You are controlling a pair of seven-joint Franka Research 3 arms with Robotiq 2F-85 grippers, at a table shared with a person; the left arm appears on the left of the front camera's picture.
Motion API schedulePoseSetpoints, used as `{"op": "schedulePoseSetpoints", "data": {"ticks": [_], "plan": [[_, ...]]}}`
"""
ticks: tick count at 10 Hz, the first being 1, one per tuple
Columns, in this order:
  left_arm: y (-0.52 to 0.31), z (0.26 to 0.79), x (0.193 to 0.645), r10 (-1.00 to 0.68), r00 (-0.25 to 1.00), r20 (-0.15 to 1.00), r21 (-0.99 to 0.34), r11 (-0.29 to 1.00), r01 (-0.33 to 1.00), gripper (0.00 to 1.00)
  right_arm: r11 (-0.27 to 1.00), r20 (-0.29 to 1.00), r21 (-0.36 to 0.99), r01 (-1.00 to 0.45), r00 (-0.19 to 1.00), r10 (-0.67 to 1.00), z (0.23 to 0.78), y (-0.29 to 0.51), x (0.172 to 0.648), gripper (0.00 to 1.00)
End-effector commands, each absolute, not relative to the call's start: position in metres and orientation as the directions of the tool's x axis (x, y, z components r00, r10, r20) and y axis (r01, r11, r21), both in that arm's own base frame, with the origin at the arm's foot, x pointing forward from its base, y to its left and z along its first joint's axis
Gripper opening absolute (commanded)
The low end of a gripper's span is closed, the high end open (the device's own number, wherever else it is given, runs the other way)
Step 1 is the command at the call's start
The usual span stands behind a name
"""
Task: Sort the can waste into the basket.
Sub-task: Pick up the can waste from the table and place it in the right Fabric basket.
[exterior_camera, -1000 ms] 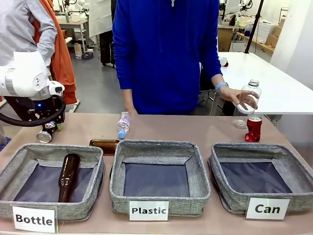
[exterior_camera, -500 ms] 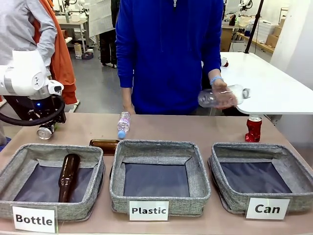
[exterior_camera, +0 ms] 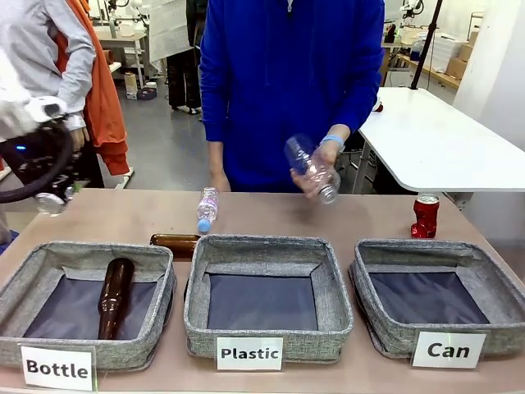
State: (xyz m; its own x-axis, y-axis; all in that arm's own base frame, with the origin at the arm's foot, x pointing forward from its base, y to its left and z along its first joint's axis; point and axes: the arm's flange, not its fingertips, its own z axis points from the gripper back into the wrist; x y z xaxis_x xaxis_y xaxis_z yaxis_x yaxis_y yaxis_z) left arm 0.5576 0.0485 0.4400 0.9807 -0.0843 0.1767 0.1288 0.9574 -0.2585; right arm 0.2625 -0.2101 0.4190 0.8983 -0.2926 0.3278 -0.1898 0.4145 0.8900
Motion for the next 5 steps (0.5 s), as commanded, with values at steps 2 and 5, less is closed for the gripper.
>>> {"op": "schedulePoseSetpoints", "data": {"ticks": [2, 5], "plan": [[0.079, 0.461, 0.409, -0.381, 0.86, 0.338, -0.315, 0.816, 0.485, 0.0, 0.402, 0.356, 0.888, -0.223, 0.886, -0.297, 0.42, -0.211, 0.264, 1.0], [0.104, 0.461, 0.394, -0.268, 0.818, 0.508, -0.418, 0.754, 0.507, 0.0, 0.402, 0.356, 0.888, -0.223, 0.886, -0.297, 0.42, -0.211, 0.264, 1.0]]}}
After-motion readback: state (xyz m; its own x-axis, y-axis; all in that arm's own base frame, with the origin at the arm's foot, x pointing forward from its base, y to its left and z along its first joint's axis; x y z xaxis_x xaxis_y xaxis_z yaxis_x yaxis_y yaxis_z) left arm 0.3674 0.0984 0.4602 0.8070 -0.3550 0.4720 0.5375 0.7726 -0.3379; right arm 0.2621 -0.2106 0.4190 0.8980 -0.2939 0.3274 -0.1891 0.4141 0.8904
